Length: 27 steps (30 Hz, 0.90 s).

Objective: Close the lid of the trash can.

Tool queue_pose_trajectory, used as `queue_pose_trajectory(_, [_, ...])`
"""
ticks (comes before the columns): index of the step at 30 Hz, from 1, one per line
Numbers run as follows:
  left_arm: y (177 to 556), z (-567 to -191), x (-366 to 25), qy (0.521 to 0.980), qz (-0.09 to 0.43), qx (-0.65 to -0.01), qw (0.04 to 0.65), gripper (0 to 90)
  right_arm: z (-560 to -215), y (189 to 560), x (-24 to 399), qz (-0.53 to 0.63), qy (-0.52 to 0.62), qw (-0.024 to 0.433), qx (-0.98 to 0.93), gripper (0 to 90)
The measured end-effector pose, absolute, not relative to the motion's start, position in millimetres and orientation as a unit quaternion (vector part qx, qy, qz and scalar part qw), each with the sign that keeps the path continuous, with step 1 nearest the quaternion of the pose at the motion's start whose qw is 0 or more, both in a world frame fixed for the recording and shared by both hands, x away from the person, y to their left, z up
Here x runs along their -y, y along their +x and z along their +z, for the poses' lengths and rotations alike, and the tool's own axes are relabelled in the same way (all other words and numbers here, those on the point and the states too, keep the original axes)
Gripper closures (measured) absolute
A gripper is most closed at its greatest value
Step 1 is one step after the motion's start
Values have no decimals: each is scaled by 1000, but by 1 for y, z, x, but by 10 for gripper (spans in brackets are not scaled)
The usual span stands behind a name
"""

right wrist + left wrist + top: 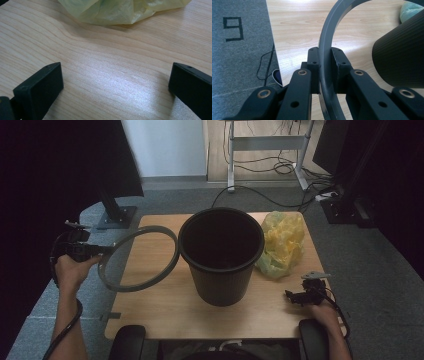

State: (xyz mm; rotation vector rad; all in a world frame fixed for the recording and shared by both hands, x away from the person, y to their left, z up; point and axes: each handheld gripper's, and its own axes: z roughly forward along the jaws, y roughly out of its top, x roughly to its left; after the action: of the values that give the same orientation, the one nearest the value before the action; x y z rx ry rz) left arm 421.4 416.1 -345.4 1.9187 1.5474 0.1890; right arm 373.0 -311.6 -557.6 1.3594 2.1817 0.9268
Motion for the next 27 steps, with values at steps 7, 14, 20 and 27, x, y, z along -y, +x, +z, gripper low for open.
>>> queue_pose_trajectory(7, [421,-332,-421,731,76,-594,328,786,-558,373,312,332,487,203,-782,0])
queue_pose_trajectory(14, [421,-315,-423,730,80,-593,330,786,-558,373,312,332,487,203,-782,0])
queue_pose_trajectory(20, [420,-301,-421,731,84,-589,333,786,-558,373,312,332,487,203,-782,0])
queue_pose_trajectory(27, [423,-289,-412,736,89,-580,337,785,-558,373,312,332,487,203,-782,0])
